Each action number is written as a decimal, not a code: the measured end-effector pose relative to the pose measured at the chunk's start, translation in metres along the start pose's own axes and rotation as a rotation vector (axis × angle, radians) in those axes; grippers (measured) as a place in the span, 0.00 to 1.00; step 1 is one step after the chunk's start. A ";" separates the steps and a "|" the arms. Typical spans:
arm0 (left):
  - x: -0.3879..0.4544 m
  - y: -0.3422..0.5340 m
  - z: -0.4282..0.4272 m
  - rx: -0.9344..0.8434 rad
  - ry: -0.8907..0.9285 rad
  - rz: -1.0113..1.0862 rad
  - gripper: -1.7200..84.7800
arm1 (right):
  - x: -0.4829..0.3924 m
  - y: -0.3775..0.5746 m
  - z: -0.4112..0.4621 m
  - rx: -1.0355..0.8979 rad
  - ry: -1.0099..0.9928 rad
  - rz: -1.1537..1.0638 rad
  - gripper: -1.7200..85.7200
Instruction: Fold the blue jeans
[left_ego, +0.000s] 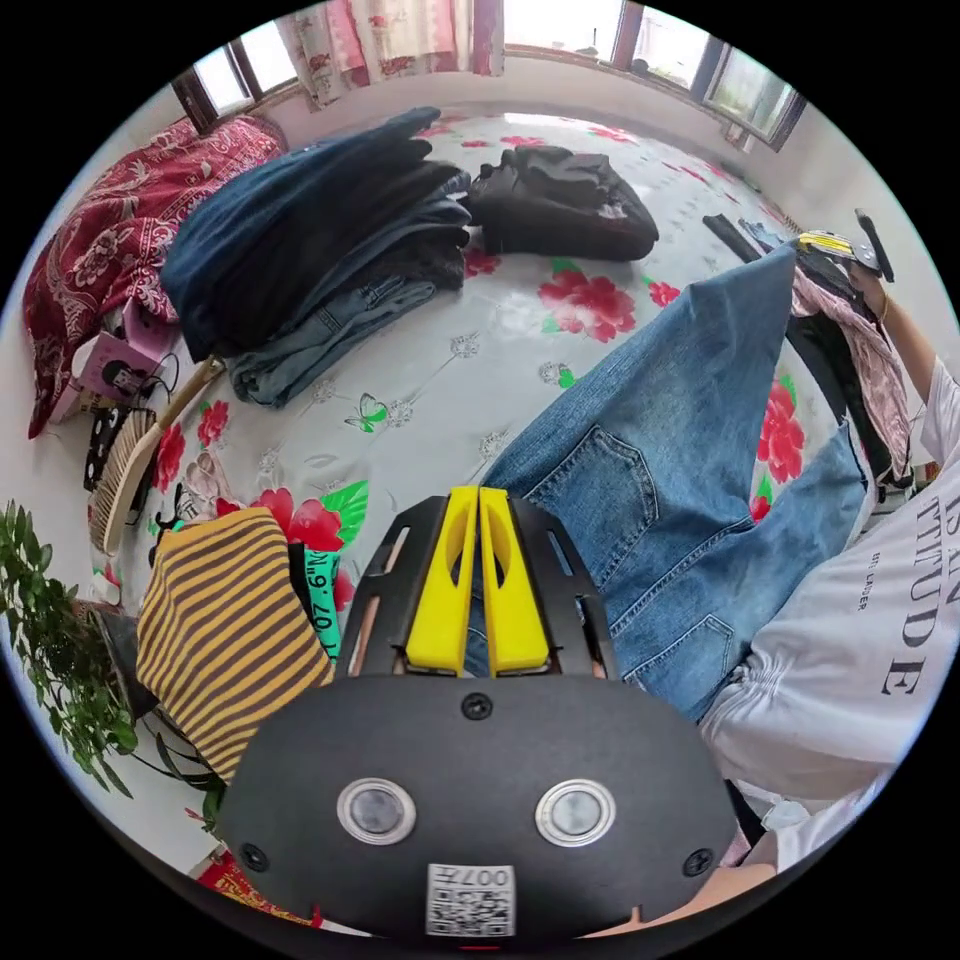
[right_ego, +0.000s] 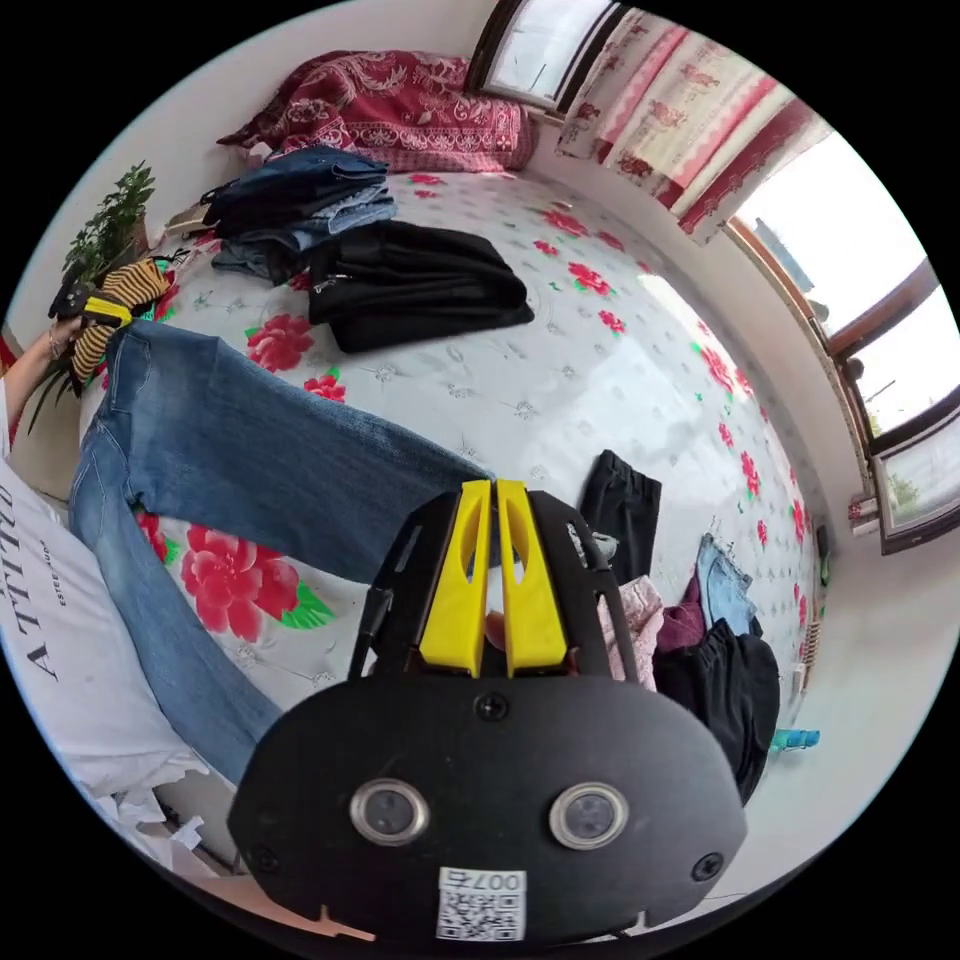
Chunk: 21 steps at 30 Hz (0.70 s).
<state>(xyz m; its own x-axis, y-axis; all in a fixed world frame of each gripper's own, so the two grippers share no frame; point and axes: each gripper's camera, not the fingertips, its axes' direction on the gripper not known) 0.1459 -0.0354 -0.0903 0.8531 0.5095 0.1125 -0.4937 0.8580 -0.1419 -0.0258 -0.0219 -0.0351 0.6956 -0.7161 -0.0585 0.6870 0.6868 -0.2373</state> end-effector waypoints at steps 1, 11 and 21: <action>0.004 0.016 -0.027 0.048 -0.007 0.002 0.01 | -0.006 0.024 -0.035 0.051 0.034 0.012 0.02; 0.089 0.189 -0.108 0.147 0.084 0.030 0.01 | -0.112 0.289 -0.133 -0.002 0.007 0.293 0.02; 0.114 0.244 0.019 -0.180 0.158 -0.038 0.01 | -0.141 0.386 -0.025 -0.257 -0.221 0.453 0.02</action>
<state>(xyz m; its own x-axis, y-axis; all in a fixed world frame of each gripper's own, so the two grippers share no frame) 0.1196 0.2334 -0.0930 0.8933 0.4484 -0.0323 -0.4348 0.8436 -0.3152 0.1360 0.3403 -0.1429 0.9557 -0.2943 -0.0112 0.2555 0.8473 -0.4656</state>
